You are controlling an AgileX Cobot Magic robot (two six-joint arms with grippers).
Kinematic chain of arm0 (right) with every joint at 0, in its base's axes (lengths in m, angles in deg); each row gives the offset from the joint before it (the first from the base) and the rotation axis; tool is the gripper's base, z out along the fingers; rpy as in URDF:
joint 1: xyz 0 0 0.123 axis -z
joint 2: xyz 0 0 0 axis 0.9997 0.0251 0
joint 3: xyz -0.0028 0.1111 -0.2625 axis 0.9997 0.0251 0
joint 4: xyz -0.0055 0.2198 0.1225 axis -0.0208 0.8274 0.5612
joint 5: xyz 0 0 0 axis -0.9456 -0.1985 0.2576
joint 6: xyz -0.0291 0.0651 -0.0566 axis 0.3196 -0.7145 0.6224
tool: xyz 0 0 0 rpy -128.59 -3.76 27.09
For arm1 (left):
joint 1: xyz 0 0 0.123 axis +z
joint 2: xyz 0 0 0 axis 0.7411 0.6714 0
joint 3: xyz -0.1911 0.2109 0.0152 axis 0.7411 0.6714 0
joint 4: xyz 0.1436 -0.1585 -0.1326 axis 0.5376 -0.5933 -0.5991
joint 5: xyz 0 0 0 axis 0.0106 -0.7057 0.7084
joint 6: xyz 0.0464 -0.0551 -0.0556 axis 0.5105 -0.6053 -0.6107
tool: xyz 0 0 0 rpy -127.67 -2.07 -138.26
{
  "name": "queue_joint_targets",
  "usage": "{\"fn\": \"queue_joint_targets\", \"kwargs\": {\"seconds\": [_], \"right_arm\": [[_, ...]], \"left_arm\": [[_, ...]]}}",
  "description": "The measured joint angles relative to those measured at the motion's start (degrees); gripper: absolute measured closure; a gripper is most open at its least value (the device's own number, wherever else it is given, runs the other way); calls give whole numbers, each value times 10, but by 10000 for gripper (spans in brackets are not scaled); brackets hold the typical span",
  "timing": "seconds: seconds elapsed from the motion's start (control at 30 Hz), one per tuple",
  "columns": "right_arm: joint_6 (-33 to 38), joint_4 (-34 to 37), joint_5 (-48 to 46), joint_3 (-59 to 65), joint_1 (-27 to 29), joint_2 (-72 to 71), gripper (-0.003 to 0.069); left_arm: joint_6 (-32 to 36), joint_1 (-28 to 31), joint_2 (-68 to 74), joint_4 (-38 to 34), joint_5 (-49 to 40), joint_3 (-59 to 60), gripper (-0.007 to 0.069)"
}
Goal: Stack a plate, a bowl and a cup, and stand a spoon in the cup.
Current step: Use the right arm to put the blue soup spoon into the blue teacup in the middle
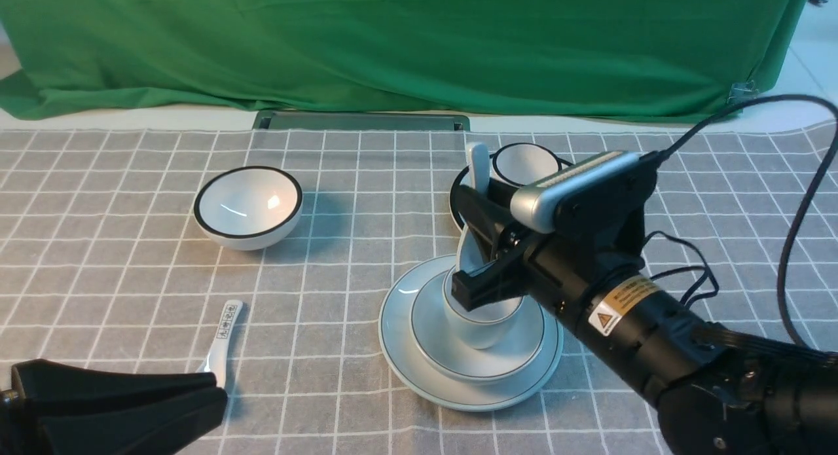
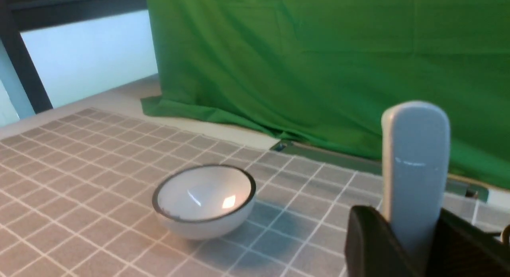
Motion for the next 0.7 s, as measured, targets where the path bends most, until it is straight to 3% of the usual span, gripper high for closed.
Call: {"fn": "queue_joint_targets", "kwargs": {"seconds": [0.33,0.57,0.7], "right_arm": [[-1,-1,11,-1,0,65,481],[34,0,44,-1,0,76,313],[57,12,65,-1,0,76,291]], "left_arm": [[0,0,0,0,0,0,615],[0,0,0,0,0,0,615],[0,0,0,0,0,0,615]]}}
